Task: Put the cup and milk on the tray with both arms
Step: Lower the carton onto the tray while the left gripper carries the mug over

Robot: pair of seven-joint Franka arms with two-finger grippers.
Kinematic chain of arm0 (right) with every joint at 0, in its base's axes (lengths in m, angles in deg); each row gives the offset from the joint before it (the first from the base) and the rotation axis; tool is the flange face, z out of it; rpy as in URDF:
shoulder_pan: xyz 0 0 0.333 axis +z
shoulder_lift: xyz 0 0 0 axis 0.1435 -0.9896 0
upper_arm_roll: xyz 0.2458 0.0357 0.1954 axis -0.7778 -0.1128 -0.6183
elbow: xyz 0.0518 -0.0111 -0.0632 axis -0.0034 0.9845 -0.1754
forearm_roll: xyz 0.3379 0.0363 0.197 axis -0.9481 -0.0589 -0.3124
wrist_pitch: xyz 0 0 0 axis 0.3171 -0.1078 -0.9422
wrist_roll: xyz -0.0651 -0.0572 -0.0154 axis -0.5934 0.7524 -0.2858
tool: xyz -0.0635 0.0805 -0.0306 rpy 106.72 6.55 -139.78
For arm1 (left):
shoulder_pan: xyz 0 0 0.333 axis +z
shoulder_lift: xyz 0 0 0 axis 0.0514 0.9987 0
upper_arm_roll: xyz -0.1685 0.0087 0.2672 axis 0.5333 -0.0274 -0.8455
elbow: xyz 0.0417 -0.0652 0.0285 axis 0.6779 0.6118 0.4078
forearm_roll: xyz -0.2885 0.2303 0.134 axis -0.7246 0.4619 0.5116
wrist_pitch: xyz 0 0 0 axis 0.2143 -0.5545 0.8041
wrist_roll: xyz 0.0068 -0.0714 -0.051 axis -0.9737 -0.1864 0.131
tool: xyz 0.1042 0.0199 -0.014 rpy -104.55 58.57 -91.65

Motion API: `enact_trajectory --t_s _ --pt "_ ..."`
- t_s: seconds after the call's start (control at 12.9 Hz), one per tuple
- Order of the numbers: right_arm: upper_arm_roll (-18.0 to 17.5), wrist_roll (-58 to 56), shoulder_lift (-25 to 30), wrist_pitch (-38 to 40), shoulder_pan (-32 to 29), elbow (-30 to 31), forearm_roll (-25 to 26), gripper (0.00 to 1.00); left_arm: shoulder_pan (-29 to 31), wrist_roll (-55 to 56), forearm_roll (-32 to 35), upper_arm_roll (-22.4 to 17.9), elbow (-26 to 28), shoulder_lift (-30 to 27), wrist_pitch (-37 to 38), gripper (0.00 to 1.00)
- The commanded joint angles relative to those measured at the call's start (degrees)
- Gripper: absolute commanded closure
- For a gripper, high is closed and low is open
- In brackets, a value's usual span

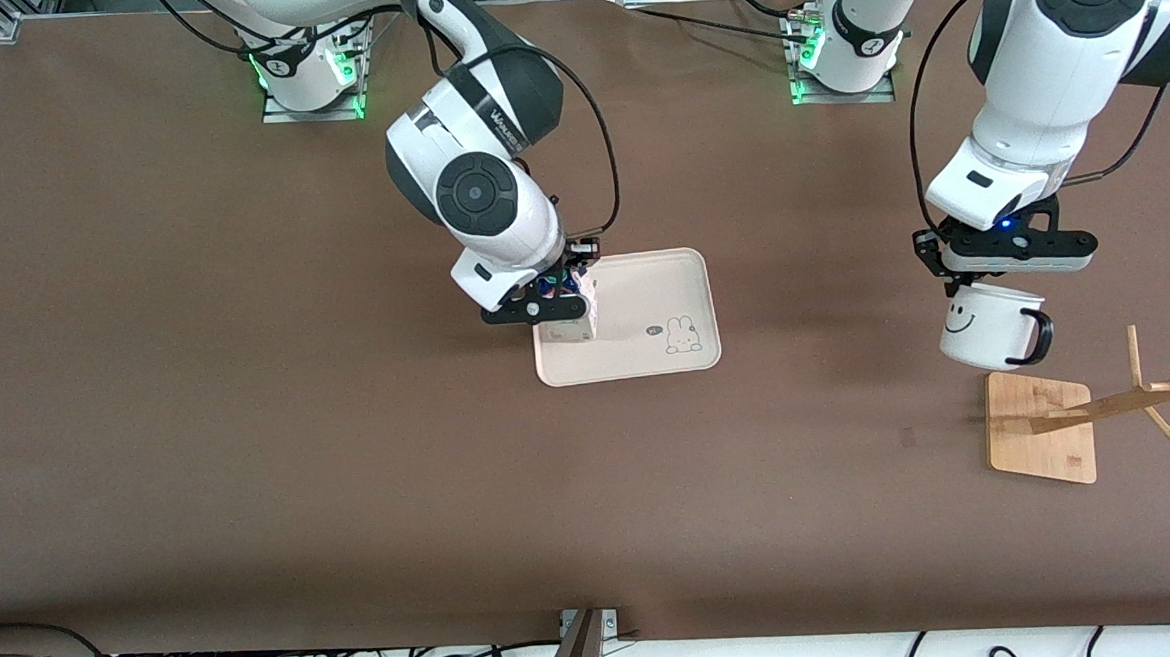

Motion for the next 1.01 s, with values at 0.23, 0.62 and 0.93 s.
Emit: enact_trajectory --t_s 0.23,0.62,0.93 --pt "0.8 1.2 -2.0 0.0 1.1 -0.7 -1.0 0.56 0.1 -7.3 -11.4 1.3 -10.8 6.0 15.2 1.00" --pt "0.8 1.9 -2.6 -5.4 1.9 2.5 -1.1 0.37 0.0 -13.3 -19.0 1.3 -15.1 10.5 22.0 1.00" --pt "0.9 4.5 -2.2 -5.5 2.2 2.6 -1.2 0.00 -1.0 -13.2 -18.9 1.6 -15.1 11.5 22.3 1.00"
